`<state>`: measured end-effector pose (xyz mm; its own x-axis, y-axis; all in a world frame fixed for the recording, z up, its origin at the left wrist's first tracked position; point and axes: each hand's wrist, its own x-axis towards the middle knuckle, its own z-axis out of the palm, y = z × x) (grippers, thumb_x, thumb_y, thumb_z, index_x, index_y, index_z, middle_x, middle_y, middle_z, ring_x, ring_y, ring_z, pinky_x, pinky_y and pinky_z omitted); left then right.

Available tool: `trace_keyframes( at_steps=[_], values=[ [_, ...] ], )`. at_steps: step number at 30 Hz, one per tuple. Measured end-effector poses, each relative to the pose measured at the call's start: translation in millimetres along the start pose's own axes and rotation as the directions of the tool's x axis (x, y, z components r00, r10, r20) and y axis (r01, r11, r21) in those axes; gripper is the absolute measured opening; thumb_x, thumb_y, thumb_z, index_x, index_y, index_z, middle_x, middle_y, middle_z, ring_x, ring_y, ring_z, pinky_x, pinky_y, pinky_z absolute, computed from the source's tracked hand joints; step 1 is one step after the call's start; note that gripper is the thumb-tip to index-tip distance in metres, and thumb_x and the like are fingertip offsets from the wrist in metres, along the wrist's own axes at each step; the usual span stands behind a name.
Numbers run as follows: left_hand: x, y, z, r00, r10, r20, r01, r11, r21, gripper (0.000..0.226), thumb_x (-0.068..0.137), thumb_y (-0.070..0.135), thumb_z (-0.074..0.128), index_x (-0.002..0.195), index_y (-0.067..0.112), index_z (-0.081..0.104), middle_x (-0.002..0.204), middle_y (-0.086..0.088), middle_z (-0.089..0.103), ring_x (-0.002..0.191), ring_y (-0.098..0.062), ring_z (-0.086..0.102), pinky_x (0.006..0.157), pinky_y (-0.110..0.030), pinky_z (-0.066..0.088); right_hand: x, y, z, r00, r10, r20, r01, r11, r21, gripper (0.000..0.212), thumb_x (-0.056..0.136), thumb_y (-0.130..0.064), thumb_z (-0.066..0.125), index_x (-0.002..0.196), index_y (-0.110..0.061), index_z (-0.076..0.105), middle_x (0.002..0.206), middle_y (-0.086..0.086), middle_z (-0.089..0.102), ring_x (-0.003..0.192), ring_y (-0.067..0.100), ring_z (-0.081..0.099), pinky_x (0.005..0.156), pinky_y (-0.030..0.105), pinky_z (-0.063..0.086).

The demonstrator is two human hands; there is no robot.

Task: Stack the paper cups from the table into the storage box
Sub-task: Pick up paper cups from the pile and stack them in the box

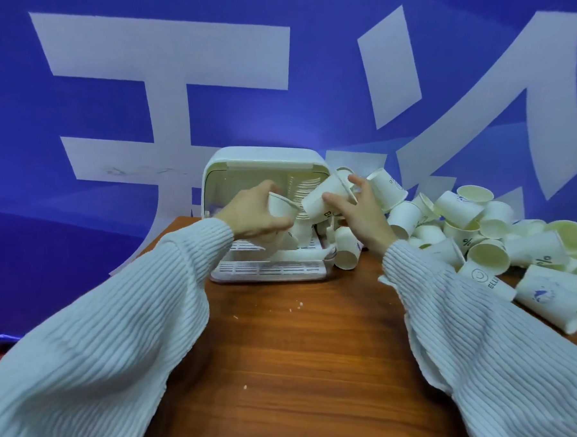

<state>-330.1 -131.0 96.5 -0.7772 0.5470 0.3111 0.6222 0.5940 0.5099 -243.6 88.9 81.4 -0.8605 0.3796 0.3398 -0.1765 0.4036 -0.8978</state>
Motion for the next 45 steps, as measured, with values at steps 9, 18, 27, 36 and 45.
trace_keyframes(
  at_steps=[9, 18, 27, 36, 45],
  values=[
    [25, 78, 25, 0.873, 0.259, 0.412, -0.426, 0.818, 0.387, 0.087, 0.074, 0.052, 0.073, 0.146, 0.023, 0.034, 0.08, 0.002, 0.053, 0.087, -0.028, 0.059, 0.08, -0.037, 0.051, -7, 2, -54, 0.983, 0.033, -0.182, -0.019, 0.997, 0.079, 0.093, 0.077, -0.06, 0.075, 0.152, -0.028, 0.033, 0.13, -0.001, 0.061, 0.112, 0.018, 0.067, 0.103, 0.047, 0.054],
    [25, 80, 33, 0.97, 0.192, 0.152, -0.168, 0.973, -0.156, 0.093, 0.062, 0.066, 0.073, 0.142, 0.027, 0.045, 0.12, 0.005, 0.062, 0.103, -0.017, 0.065, 0.08, -0.025, 0.053, -14, -1, -70, 0.985, 0.006, -0.172, 0.01, 0.995, 0.098, 0.069, 0.094, -0.044, 0.071, 0.15, -0.026, 0.035, 0.12, -0.001, 0.066, 0.101, 0.015, 0.069, 0.09, 0.034, 0.056],
    [14, 55, 19, 0.992, -0.069, -0.106, -0.039, 0.631, -0.775, 0.068, 0.073, 0.04, 0.083, 0.131, 0.016, 0.056, 0.122, -0.002, 0.068, 0.11, -0.017, 0.067, 0.084, -0.03, 0.057, -8, -7, -54, 0.98, 0.002, -0.197, 0.029, 0.988, 0.152, 0.063, 0.09, -0.045, 0.074, 0.142, -0.03, 0.041, 0.125, -0.006, 0.062, 0.109, 0.015, 0.067, 0.1, 0.044, 0.055],
    [4, 43, 11, 0.92, -0.282, -0.271, -0.073, 0.556, -0.828, 0.065, 0.087, 0.035, 0.078, 0.142, 0.024, 0.045, 0.129, -0.002, 0.059, 0.113, -0.017, 0.062, 0.082, -0.029, 0.056, 1, -40, -29, 0.971, -0.235, -0.038, 0.221, 0.951, -0.215, 0.083, 0.088, -0.038, 0.075, 0.158, -0.031, 0.032, 0.147, -0.001, 0.042, 0.129, 0.017, 0.05, 0.11, 0.038, 0.046],
    [-9, 31, 9, 0.879, -0.313, -0.359, -0.075, 0.653, -0.753, 0.077, 0.087, 0.032, 0.079, 0.151, 0.022, 0.037, 0.143, -0.003, 0.05, 0.124, -0.018, 0.053, 0.087, -0.021, 0.05, 21, -47, -2, 0.91, 0.064, 0.409, 0.248, 0.706, -0.663, 0.091, 0.086, -0.056, 0.07, 0.16, -0.02, 0.031, 0.161, 0.012, 0.038, 0.143, 0.03, 0.042, 0.115, 0.046, 0.039]
  ],
)
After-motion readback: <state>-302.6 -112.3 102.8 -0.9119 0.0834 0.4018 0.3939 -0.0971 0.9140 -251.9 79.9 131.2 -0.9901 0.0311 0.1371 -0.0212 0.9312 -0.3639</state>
